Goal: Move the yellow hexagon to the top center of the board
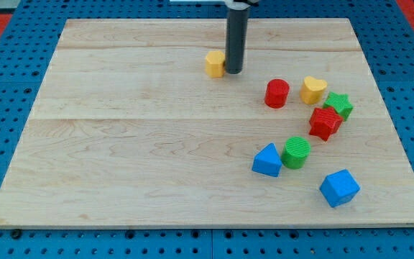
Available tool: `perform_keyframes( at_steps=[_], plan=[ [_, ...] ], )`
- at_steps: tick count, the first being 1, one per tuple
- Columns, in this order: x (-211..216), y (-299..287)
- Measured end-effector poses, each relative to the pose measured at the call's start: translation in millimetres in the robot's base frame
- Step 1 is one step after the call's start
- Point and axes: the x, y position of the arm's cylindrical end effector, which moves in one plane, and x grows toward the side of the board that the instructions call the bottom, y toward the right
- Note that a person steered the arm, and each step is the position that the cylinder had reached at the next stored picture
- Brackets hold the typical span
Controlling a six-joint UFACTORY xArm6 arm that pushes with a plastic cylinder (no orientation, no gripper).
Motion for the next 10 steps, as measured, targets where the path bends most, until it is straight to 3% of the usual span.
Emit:
perform_keyframes(
  at_steps=[1,3,5,7,8,10],
  plan=[
    [-0.8,-52.7],
    [-29.9,-78.2],
    [-27.8,-148.1],
    [-56.1,-95.9],
    [-94.7,-92.5],
    [-80.5,-94.0]
  ],
)
